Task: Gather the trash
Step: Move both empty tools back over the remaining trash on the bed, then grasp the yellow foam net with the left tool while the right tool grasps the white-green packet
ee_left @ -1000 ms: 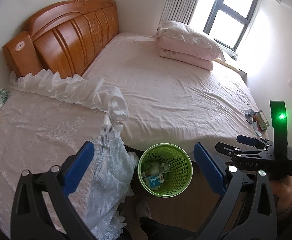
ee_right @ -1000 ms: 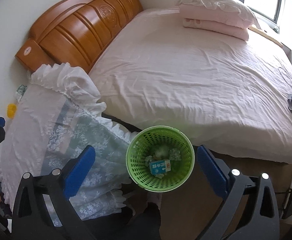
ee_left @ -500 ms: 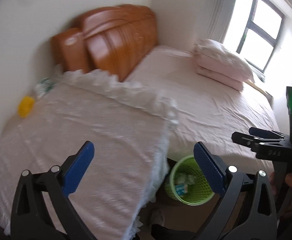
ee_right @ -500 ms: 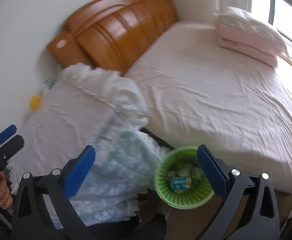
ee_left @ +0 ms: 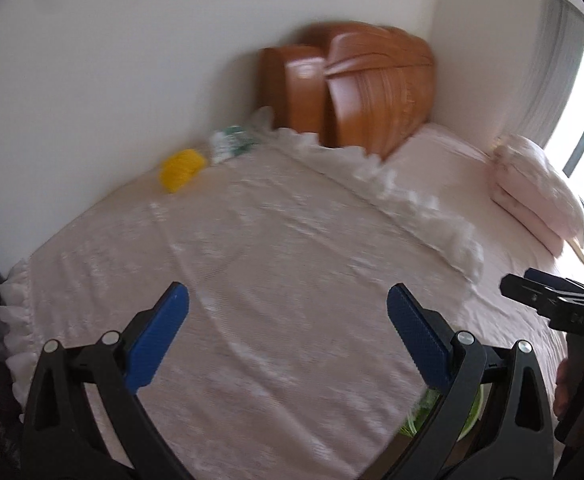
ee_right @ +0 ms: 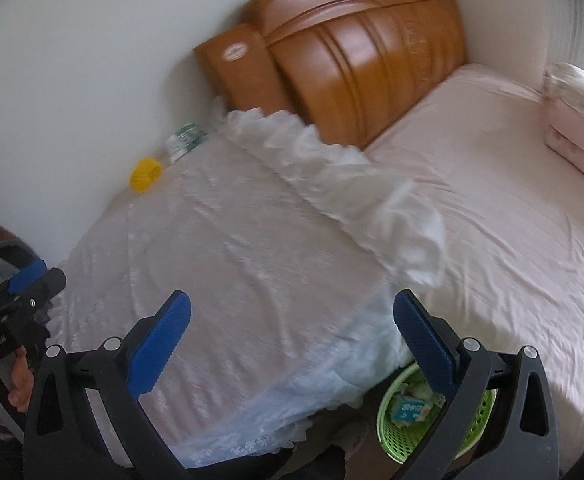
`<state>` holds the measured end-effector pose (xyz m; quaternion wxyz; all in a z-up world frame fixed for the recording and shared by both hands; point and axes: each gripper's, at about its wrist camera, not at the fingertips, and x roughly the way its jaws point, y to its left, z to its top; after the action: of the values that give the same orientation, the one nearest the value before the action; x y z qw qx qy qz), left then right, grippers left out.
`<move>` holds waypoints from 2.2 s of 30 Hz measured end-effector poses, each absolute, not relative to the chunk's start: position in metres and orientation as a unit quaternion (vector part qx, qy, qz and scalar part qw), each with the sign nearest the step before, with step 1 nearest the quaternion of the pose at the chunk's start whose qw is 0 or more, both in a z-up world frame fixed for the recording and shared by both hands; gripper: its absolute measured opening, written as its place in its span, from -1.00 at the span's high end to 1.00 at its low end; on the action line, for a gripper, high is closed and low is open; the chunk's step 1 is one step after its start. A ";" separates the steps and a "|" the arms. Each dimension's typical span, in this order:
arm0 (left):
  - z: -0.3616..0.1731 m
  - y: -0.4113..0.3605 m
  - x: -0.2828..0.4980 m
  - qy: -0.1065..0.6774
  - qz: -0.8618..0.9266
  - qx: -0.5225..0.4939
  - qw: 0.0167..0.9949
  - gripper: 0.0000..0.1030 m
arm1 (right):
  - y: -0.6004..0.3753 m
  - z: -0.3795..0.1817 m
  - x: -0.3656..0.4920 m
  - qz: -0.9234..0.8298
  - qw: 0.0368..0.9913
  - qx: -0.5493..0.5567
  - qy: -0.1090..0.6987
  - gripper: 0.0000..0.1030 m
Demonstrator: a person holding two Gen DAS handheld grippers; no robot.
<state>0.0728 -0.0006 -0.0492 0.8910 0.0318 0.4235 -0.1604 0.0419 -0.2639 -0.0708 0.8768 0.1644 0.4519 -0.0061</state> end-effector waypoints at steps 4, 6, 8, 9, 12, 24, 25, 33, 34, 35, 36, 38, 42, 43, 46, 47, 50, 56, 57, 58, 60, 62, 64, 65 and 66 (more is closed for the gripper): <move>-0.063 0.023 0.112 0.426 -0.129 0.047 0.894 -0.85 | -0.247 -0.072 0.069 0.012 0.874 0.157 0.460 -0.95; -0.066 0.031 0.130 0.426 -0.118 0.045 0.896 -0.85 | -0.237 -0.074 0.088 0.022 0.871 0.155 0.465 -0.95; -0.071 0.041 0.154 0.427 -0.105 0.046 0.897 -0.85 | -0.231 -0.076 0.098 0.027 0.870 0.154 0.468 -0.95; -0.073 0.044 0.164 0.426 -0.102 0.047 0.898 -0.85 | -0.225 -0.078 0.113 0.032 0.868 0.151 0.472 -0.95; -0.085 0.050 0.202 0.424 -0.094 0.055 0.899 -0.85 | -0.218 -0.081 0.132 0.038 0.865 0.147 0.478 -0.95; -0.150 0.046 0.341 0.446 -0.082 0.092 0.886 -0.85 | -0.186 -0.104 0.233 0.059 0.853 0.124 0.503 -0.95; -0.154 0.045 0.349 0.448 -0.080 0.093 0.885 -0.85 | -0.184 -0.109 0.241 0.060 0.851 0.124 0.507 -0.95; -0.187 0.042 0.389 0.475 -0.068 0.094 0.872 -0.74 | -0.179 -0.124 0.264 0.063 0.841 0.123 0.523 -0.95; -0.191 0.041 0.393 0.482 -0.065 0.099 0.868 -0.62 | -0.178 -0.126 0.266 0.064 0.841 0.122 0.524 -0.95; -0.194 0.041 0.396 0.487 -0.064 0.099 0.865 -0.48 | -0.178 -0.127 0.268 0.065 0.840 0.120 0.525 -0.95; -0.198 0.041 0.399 0.493 -0.063 0.098 0.862 -0.41 | -0.178 -0.129 0.270 0.065 0.839 0.119 0.526 -0.95; -0.203 0.041 0.403 0.502 -0.059 0.093 0.858 -0.09 | -0.177 -0.131 0.273 0.067 0.838 0.119 0.528 -0.95; -0.207 0.047 0.410 0.513 -0.053 0.073 0.854 0.20 | -0.175 -0.134 0.281 0.073 0.838 0.112 0.529 -0.95; -0.206 0.049 0.410 0.514 -0.053 0.067 0.854 0.24 | -0.173 -0.133 0.288 0.076 0.840 0.105 0.527 -0.95; -0.202 0.052 0.408 0.511 -0.050 0.062 0.856 0.28 | -0.164 -0.132 0.313 0.085 0.847 0.080 0.519 -0.95; -0.199 0.053 0.406 0.509 -0.049 0.063 0.857 0.29 | -0.159 -0.132 0.326 0.087 0.849 0.069 0.516 -0.95; -0.188 0.057 0.396 0.504 -0.047 0.061 0.861 0.29 | -0.144 -0.136 0.366 0.096 0.854 0.045 0.509 -0.95; -0.169 0.080 0.358 0.497 -0.035 0.045 0.866 0.29 | -0.107 -0.152 0.439 0.121 0.852 0.006 0.510 -0.95; -0.169 0.087 0.356 0.498 -0.033 0.043 0.866 0.29 | -0.096 -0.158 0.454 0.127 0.851 -0.003 0.510 -0.95; -0.168 0.090 0.351 0.498 -0.031 0.040 0.866 0.29 | -0.092 -0.161 0.462 0.130 0.850 -0.007 0.511 -0.95; -0.165 0.096 0.343 0.498 -0.031 0.028 0.866 0.29 | -0.079 -0.170 0.480 0.129 0.847 -0.017 0.515 -0.95; -0.164 0.102 0.336 0.500 -0.029 0.018 0.866 0.29 | -0.072 -0.175 0.490 0.129 0.847 -0.019 0.516 -0.95; -0.165 0.106 0.336 0.500 -0.027 0.010 0.865 0.29 | -0.062 -0.182 0.502 0.129 0.845 -0.028 0.517 -0.95; -0.165 0.108 0.334 0.501 -0.025 0.008 0.865 0.29 | -0.059 -0.186 0.506 0.125 0.845 -0.036 0.519 -0.95; -0.165 0.110 0.333 0.501 -0.024 0.007 0.865 0.29 | -0.058 -0.187 0.507 0.123 0.845 -0.038 0.520 -0.95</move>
<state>0.3329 0.1096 -0.1651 0.8649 0.0067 0.5013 -0.0239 0.5071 -0.0580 -0.1867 0.8445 -0.0382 0.5197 0.1234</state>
